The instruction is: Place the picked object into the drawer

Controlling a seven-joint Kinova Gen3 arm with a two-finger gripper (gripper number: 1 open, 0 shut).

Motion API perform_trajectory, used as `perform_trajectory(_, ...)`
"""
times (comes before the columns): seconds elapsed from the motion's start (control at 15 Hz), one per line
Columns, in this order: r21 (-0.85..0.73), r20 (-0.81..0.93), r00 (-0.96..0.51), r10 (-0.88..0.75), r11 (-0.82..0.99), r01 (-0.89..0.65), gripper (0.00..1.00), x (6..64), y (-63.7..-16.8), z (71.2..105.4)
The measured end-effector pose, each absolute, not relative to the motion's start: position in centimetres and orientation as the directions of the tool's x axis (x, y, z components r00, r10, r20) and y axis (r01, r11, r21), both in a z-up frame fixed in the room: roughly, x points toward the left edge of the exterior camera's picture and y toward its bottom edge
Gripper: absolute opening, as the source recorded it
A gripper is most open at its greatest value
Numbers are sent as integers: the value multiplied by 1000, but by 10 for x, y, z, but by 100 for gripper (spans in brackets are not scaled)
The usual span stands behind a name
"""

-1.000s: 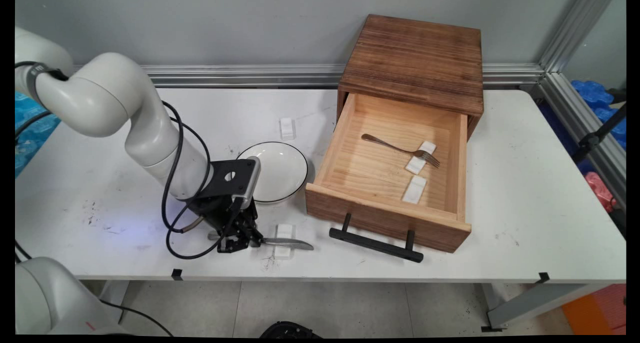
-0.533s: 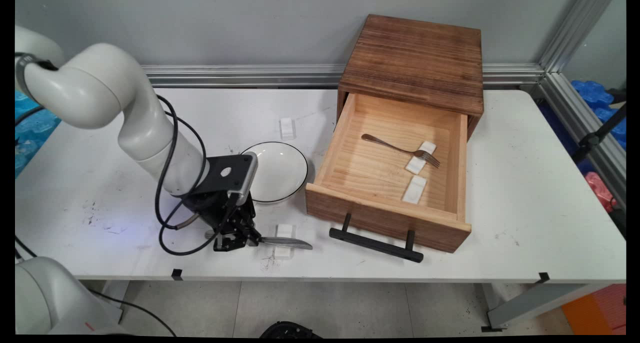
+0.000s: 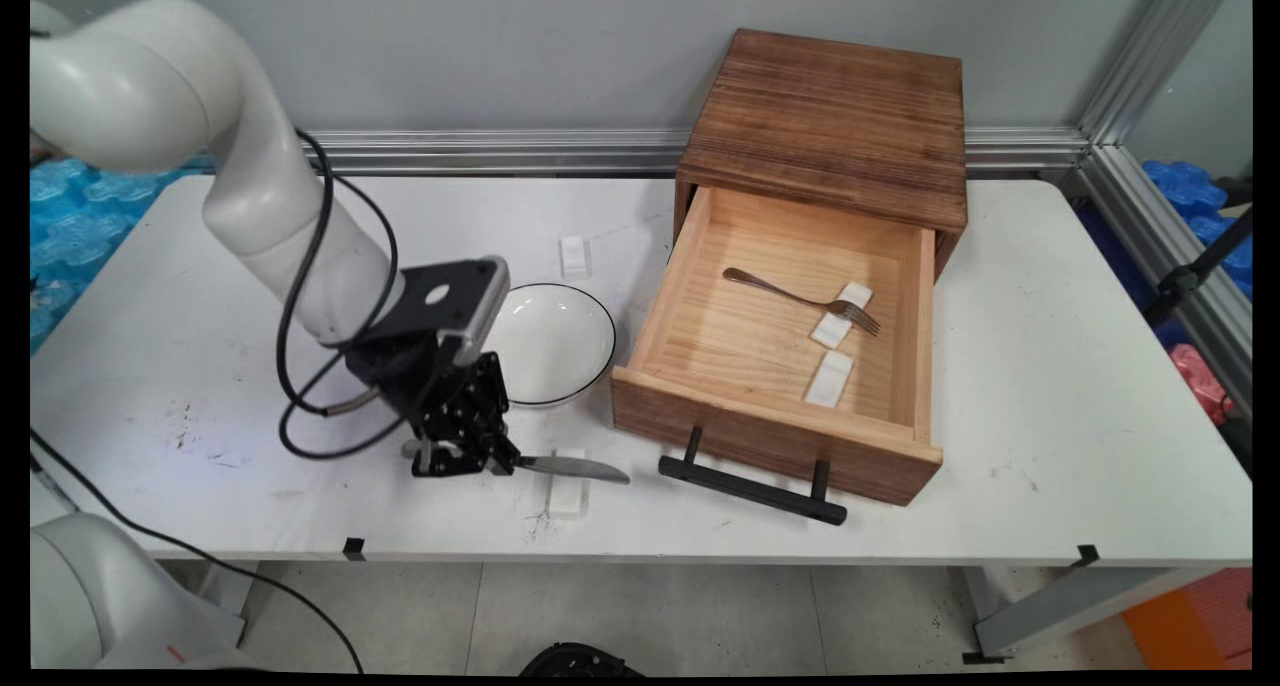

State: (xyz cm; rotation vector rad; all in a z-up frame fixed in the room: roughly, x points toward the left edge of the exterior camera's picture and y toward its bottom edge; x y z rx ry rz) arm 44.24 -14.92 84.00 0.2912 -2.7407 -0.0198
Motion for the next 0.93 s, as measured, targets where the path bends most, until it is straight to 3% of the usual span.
perform_trajectory(0.93, 25, 473, -875, -97, 995, -96, 0, 412, -222, 932)
